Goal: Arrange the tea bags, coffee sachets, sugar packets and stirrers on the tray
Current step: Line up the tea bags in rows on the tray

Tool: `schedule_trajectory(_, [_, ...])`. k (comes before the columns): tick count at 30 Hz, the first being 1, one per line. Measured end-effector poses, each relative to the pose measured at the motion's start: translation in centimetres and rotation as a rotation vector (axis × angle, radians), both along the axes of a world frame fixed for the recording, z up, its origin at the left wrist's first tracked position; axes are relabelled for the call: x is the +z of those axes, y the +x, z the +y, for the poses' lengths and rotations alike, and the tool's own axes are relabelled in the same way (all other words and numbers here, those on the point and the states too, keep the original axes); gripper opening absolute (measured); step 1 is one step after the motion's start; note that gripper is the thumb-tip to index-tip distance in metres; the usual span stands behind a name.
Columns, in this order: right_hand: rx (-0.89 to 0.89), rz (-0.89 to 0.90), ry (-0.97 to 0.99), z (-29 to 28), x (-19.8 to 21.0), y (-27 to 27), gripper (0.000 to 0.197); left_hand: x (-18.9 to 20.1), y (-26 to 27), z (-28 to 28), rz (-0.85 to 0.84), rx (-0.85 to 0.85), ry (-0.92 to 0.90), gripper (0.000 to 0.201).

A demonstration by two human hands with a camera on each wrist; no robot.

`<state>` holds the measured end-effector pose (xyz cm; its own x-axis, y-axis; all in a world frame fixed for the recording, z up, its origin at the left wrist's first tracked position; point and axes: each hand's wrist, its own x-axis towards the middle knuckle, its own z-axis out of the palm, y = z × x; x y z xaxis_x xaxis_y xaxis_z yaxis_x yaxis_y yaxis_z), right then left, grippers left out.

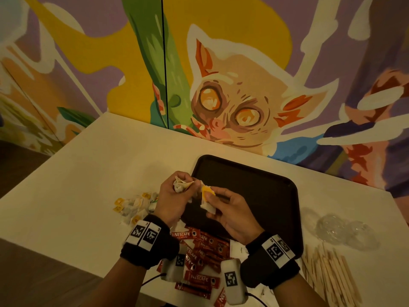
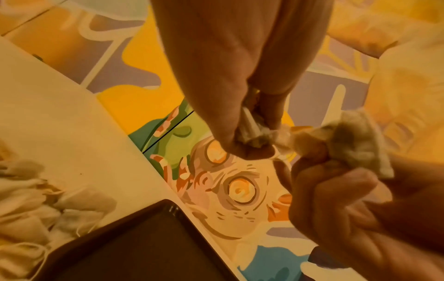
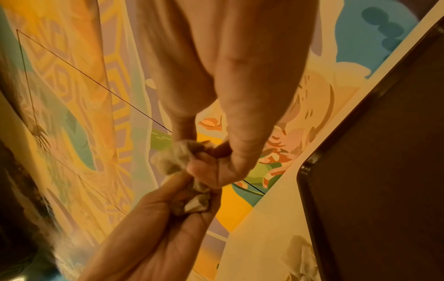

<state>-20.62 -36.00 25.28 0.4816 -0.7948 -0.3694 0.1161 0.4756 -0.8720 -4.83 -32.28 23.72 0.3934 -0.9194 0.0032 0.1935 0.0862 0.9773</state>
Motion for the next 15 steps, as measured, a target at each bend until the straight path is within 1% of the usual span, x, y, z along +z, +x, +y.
schedule_trajectory(1, [0.008,0.021,-0.034,0.05,-0.06,-0.11,0.03,0.11,0.14,0.1,-0.007,-0.041,-0.016,0.01])
schedule_trajectory(4, [0.001,0.096,-0.154,0.28,-0.29,-0.26,0.033,0.32,0.45,0.34,-0.031,-0.186,0.007,0.029])
schedule_trajectory(5, [-0.002,0.107,-0.181,0.34,-0.38,-0.28,0.035,0.41,0.43,0.41,-0.058,-0.223,0.025,0.031])
schedule_trajectory(6, [-0.002,0.118,-0.201,0.37,-0.45,-0.31,0.035,0.44,0.42,0.44,-0.083,-0.245,0.041,0.029])
schedule_trajectory(8, [0.005,0.138,-0.232,0.38,-0.54,-0.39,0.033,0.45,0.35,0.34,-0.092,-0.232,0.075,0.022])
schedule_trajectory(10, [0.015,0.147,-0.245,0.34,-0.59,-0.51,0.029,0.34,0.26,0.25,-0.021,-0.195,0.099,0.017])
schedule_trajectory(13, [0.02,0.155,-0.238,0.07,-0.8,-0.67,0.015,0.5,0.09,0.13,0.159,-0.186,0.122,0.017])
schedule_trajectory(15, [0.02,0.182,-0.234,-0.3,-0.83,-0.83,0.015,0.86,0.11,0.09,0.295,-0.189,0.153,0.023])
